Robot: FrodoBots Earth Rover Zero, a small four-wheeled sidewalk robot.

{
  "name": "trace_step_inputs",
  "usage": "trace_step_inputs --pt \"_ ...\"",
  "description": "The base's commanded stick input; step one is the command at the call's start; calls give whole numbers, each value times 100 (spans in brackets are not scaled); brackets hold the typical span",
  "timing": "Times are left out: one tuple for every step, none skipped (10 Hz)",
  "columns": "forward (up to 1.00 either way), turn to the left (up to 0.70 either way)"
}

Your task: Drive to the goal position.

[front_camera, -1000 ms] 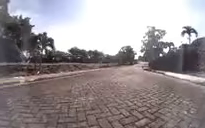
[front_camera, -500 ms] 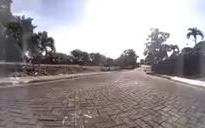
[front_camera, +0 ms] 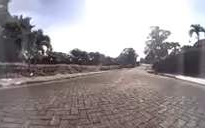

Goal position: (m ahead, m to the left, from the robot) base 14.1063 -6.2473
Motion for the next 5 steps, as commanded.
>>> trace_step_inputs --pt "100 0" --pt "100 0" --pt "100 0" --pt "100 0" --pt "100 0"
